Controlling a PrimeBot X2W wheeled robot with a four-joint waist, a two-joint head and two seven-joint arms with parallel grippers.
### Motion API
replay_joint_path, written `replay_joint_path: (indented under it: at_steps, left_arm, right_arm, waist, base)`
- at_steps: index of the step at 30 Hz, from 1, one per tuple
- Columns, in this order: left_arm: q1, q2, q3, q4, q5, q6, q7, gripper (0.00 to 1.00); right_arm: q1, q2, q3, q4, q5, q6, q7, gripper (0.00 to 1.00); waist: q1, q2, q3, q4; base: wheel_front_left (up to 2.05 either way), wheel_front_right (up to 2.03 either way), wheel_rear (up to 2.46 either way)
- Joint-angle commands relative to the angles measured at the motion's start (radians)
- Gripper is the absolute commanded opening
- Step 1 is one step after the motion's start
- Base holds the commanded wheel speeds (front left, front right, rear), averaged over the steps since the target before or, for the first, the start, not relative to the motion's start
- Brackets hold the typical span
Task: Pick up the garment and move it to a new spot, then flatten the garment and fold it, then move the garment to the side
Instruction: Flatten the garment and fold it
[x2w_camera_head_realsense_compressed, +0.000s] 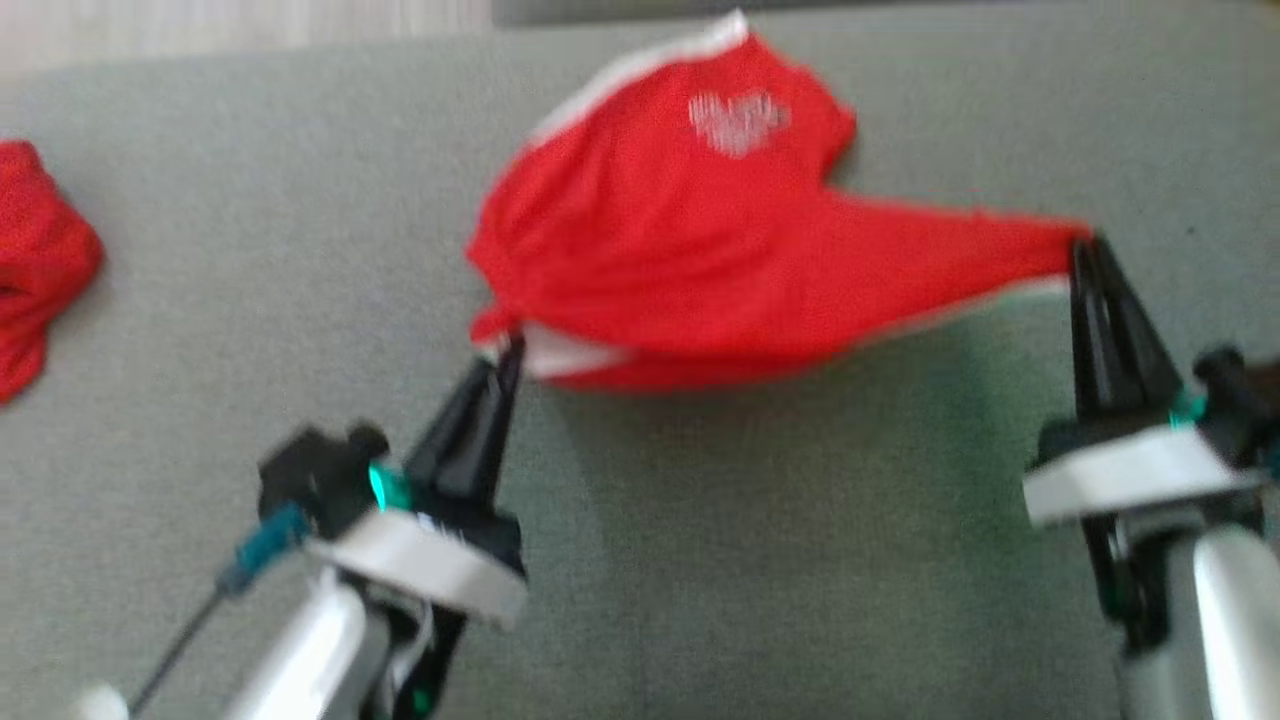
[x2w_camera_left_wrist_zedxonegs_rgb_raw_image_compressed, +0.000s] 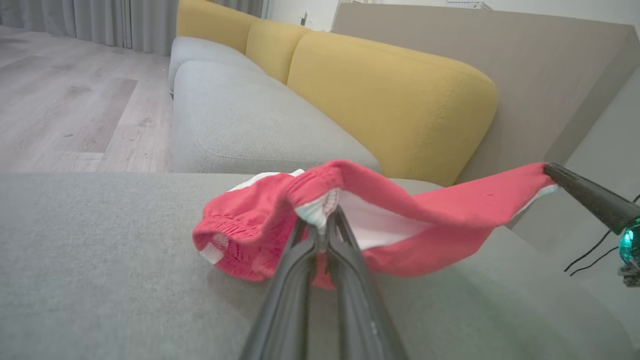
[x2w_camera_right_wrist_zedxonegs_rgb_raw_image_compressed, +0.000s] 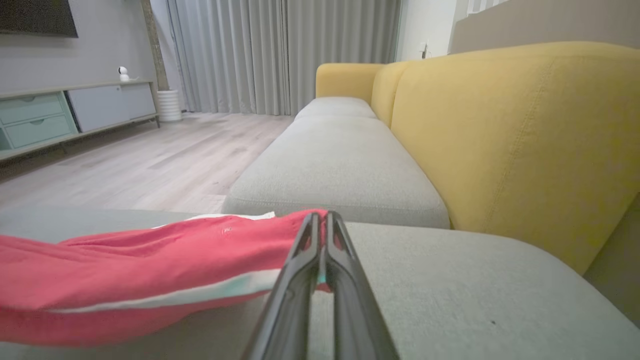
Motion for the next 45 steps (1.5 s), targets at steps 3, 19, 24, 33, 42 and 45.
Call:
replay_joint_path:
  at_steps: [3, 19, 24, 33, 42, 45]
  left_arm:
    - [0.060, 0.029, 0.014, -0.108, -0.013, 0.030, 0.019, 0.00]
    - [0.139, -0.109, -0.061, -0.058, -0.139, 0.042, 0.066, 0.00]
    - [0.028, -0.166, -0.029, 0.040, -0.176, 0.019, 0.055, 0.00]
    - [-0.161, -0.221, 0.011, 0.211, -0.247, 0.003, 0.069, 0.00]
    - [-0.313, -0.244, 0.012, 0.356, -0.314, 0.008, 0.003, 0.00]
    - [-0.341, -0.246, -0.007, 0.387, -0.339, 0.010, -0.017, 0.00]
  right_arm:
    - [0.086, 0.006, -0.003, -0.126, -0.011, 0.007, 0.053, 0.00]
    - [0.034, -0.052, -0.048, -0.083, -0.001, 0.007, 0.248, 0.00]
    - [-0.154, -0.137, 0.006, 0.045, 0.008, 0.007, 0.304, 0.00]
    - [-0.450, -0.241, 0.140, 0.269, 0.052, 0.007, 0.386, 0.00]
    - [-0.682, -0.256, 0.203, 0.523, 0.056, 0.007, 0.380, 0.00]
    - [-0.730, -0.241, 0.212, 0.592, 0.051, 0.007, 0.360, 0.00]
  waist:
    - [0.0003, -0.0001, -0.083, 0.014]
    - [0.0003, -0.0001, -0.015, 0.117]
    - [0.0003, -0.0001, 0.041, 0.162]
    - [0.0003, -0.0001, 0.136, 0.227]
    - [0.0003, -0.0001, 0.205, 0.275]
    - [0.0003, -0.0001, 0.216, 0.282]
  base:
    - [0.00, 0.00, 0.00]
    - [0.00, 0.00, 0.00]
    - [0.00, 0.00, 0.00]
    - [0.00, 0.00, 0.00]
    - [0.00, 0.00, 0.00]
    - [0.00, 0.00, 0.00]
